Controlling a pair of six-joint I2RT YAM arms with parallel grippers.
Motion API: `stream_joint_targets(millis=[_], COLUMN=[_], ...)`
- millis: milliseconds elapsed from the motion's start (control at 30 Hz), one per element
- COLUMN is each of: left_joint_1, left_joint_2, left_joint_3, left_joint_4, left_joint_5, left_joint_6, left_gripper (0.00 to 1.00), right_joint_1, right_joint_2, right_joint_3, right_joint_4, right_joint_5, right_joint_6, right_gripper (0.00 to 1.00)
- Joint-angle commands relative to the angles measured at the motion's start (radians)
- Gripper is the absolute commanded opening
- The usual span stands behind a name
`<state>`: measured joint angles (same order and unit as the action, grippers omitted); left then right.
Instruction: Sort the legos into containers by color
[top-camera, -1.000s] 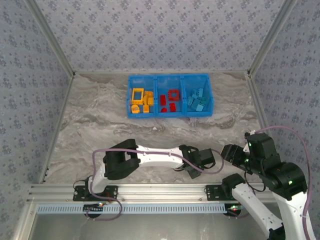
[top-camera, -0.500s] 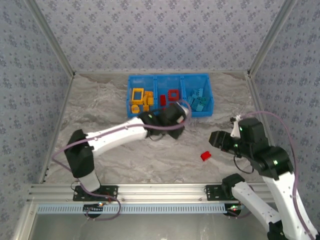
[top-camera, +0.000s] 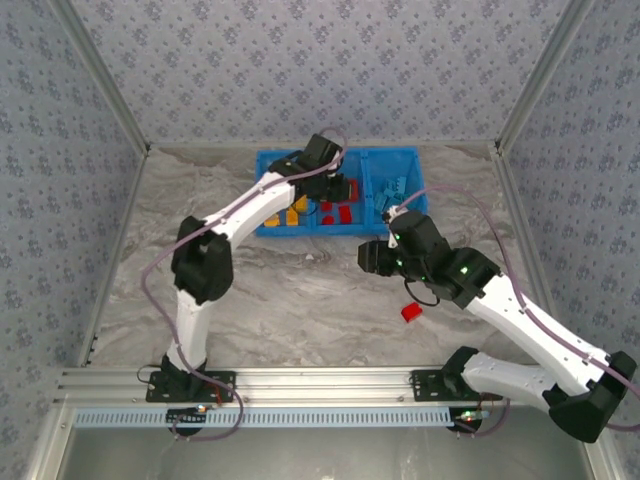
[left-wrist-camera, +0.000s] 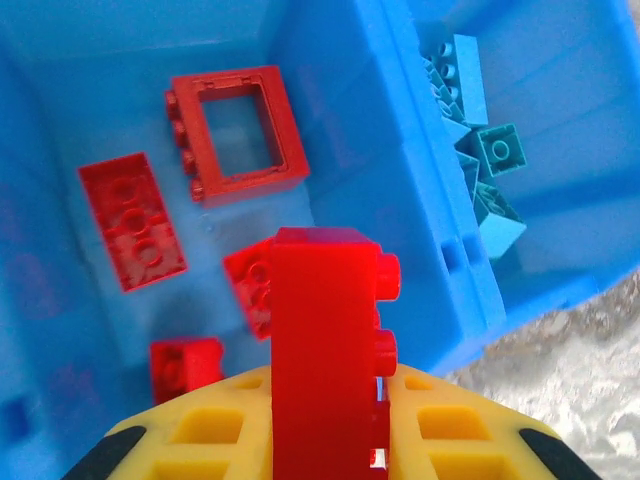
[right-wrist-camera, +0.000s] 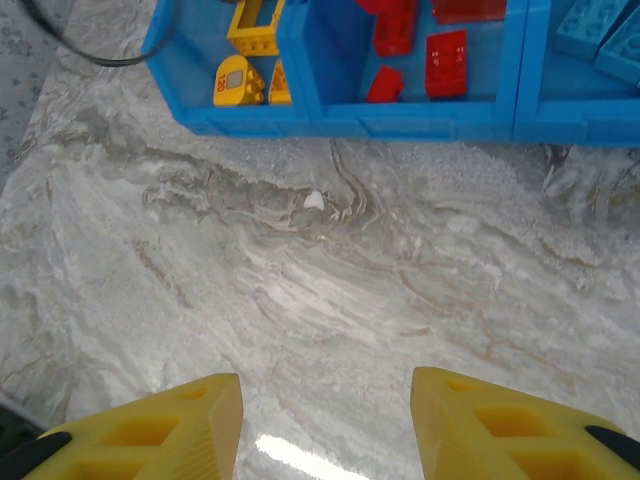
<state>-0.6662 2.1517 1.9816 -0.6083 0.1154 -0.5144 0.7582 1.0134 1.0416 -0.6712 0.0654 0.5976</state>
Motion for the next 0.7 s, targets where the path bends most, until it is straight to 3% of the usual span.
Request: stream_joint_targets(millis=[0,267,500,667], left_joint_1=[0.005,0.022,0.026,0.024], left_joint_2=[0.084,0.204,0.234,0.209], left_joint_3=[0.111,0.138,0.119,0.086], left_joint_4=[-0.048,0.053,0.092,0.100], left_joint_5=[0.080,0.205,0.232,0.231], left_joint_6=[-0.095,-0.202,-0.229,-0.229], left_gripper=[0.22,0.24,0.27,0.50], right_joint_1=[0.009,0.008,0.007,0.004], right_joint_2=[-0.022,-0.056,-0.065,-0.062], right_joint_3=[-0.013,-0.041,-0.057,-0.071], right_joint_4=[0.049,0.036,0.034,0.030], right_joint_5=[0.082,0.092,0.093,0.096], right_joint_6=[0.008,0.020,0.024,0.047], right_gripper=[0.50,0.51,0.51,0.51])
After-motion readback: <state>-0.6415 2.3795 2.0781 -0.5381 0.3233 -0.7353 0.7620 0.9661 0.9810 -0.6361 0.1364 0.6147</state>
